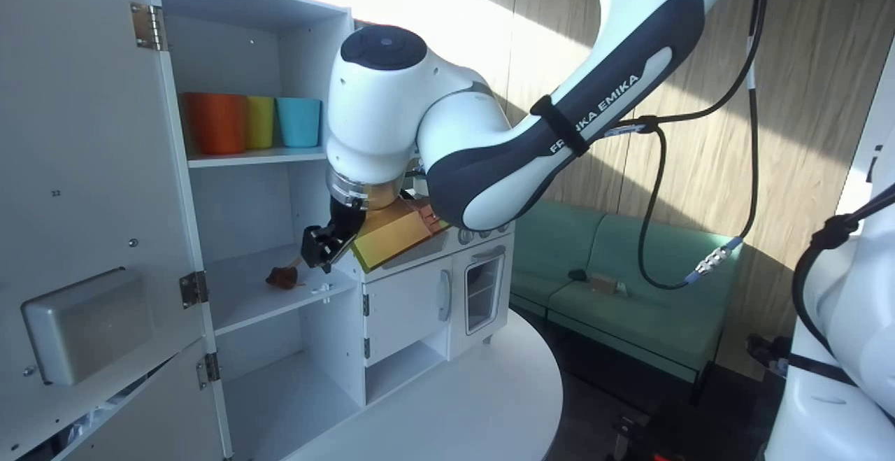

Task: Firstly, shift the bottle to the plastic pot, then the yellow and brown toys to the bowl

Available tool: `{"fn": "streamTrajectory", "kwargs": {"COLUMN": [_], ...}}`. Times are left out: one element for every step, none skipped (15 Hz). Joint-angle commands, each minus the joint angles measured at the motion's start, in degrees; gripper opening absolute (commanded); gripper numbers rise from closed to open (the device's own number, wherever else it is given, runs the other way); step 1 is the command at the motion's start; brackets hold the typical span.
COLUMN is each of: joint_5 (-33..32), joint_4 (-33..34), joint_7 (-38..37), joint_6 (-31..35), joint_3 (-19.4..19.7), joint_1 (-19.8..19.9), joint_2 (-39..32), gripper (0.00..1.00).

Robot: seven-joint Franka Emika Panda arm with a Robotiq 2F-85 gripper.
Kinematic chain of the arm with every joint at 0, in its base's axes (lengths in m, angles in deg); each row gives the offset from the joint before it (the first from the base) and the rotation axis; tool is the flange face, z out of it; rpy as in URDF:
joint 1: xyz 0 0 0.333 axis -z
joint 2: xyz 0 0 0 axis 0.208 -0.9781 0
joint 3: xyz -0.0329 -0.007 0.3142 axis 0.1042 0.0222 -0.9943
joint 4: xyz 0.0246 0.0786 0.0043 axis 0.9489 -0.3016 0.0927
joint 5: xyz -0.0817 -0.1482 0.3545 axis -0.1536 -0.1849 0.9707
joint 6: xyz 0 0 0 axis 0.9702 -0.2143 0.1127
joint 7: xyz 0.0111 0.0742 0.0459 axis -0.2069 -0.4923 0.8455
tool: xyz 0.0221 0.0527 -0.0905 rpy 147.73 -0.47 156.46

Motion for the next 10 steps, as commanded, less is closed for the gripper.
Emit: {"fn": "streamTrajectory", "kwargs": {"joint_5": [-5.77, -5.77, -4.52, -3.47, -4.35, -3.95, -3.69, -4.27, -4.95, -4.47], "joint_4": [4.55, 5.15, 5.54, 5.81, 9.63, 10.86, 12.36, 14.18, 16.16, 17.84], "joint_7": [0.81, 1.65, 2.96, 3.97, 4.50, 5.21, 5.80, 5.93, 5.70, 6.51], "joint_6": [12.21, 14.59, 16.41, 17.96, 18.34, 18.68, 18.42, 18.69, 18.33, 18.25], "joint_3": [2.03, 2.41, 2.65, 2.80, 3.42, 3.65, 3.77, 4.04, 4.36, 4.36], "joint_1": [1.79, 2.06, 2.21, 2.39, 2.97, 3.20, 3.30, 3.40, 3.30, 3.37], "joint_2": [-5.77, -6.88, -7.97, -8.92, -13.40, -14.94, -16.46, -18.18, -19.92, -21.67], "gripper": [1.00, 1.00, 1.00, 1.00, 1.00, 1.00, 1.00, 1.00, 1.00, 1.00]}}
